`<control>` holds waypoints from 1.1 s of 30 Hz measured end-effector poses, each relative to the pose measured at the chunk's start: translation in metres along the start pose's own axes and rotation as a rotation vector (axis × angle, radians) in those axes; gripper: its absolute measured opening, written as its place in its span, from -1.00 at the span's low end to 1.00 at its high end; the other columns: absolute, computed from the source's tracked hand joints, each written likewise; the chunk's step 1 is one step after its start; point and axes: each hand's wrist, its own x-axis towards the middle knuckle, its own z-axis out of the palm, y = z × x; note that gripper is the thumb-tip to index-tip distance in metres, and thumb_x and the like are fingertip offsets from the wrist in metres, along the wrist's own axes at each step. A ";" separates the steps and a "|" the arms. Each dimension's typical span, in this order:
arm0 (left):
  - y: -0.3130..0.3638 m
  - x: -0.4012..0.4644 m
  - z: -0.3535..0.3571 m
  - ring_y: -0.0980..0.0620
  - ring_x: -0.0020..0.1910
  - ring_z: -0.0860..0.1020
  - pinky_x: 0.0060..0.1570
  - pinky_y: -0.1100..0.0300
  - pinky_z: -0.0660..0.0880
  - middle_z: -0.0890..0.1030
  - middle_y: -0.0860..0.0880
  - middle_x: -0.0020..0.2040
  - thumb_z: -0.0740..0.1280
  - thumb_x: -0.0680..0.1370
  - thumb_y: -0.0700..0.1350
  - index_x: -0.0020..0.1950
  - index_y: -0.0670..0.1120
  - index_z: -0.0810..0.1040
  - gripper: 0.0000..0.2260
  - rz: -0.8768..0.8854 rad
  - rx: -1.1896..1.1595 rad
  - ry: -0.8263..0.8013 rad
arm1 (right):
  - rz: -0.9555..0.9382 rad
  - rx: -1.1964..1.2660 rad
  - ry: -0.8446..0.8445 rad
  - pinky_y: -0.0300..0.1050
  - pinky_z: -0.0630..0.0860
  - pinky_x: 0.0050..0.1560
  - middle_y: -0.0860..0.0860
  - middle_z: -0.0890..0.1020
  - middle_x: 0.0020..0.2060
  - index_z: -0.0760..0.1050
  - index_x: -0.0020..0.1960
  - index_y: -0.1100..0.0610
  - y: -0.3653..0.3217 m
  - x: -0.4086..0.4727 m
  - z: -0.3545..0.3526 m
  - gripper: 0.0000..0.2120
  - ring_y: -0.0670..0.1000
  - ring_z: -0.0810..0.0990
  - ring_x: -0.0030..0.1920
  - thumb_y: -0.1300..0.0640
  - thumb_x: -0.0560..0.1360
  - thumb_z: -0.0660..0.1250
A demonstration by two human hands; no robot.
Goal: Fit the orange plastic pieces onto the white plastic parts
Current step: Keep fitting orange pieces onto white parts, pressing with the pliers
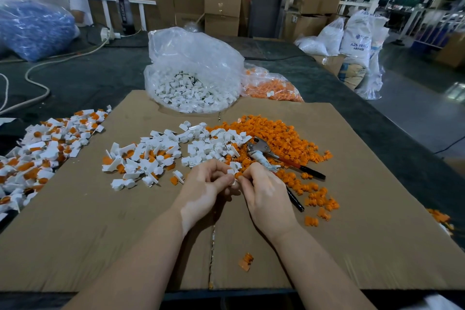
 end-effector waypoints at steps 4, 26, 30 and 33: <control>-0.001 0.000 -0.001 0.15 -0.45 0.54 -0.40 0.33 0.48 0.61 -0.05 -0.38 0.28 0.53 -0.32 -0.12 -0.19 0.49 -0.93 0.003 -0.010 0.001 | -0.001 -0.003 0.002 -0.02 0.44 -0.31 0.09 0.53 -0.31 0.43 -0.17 0.28 0.000 0.000 0.000 -0.89 0.05 0.48 -0.29 0.28 0.51 0.30; -0.002 0.001 0.003 0.05 -0.30 0.56 -0.20 0.23 0.42 0.63 -0.20 -0.20 0.28 0.55 -0.22 -0.02 -0.15 0.51 -0.96 0.032 0.241 0.108 | 0.106 0.201 0.050 -0.20 0.50 -0.20 -0.09 0.51 -0.23 0.53 0.04 0.15 0.008 0.000 0.002 -0.80 -0.13 0.48 -0.25 0.20 0.43 0.43; -0.002 0.001 0.003 0.06 -0.24 0.60 -0.23 0.34 0.42 0.65 -0.15 -0.22 0.28 0.55 -0.21 -0.04 -0.11 0.51 -0.96 0.037 0.243 0.092 | 0.021 0.188 0.031 -0.15 0.51 -0.11 -0.03 0.53 -0.16 0.57 0.13 0.15 0.006 0.001 -0.001 -0.74 -0.07 0.50 -0.18 0.26 0.45 0.40; -0.003 0.001 0.003 0.02 -0.20 0.61 -0.13 0.21 0.45 0.66 -0.12 -0.23 0.29 0.55 -0.19 -0.08 -0.07 0.51 -0.96 0.032 0.246 0.090 | 0.022 0.181 0.027 -0.11 0.52 -0.06 0.03 0.57 -0.14 0.59 0.08 0.18 0.005 0.002 -0.002 -0.79 -0.02 0.54 -0.14 0.28 0.45 0.38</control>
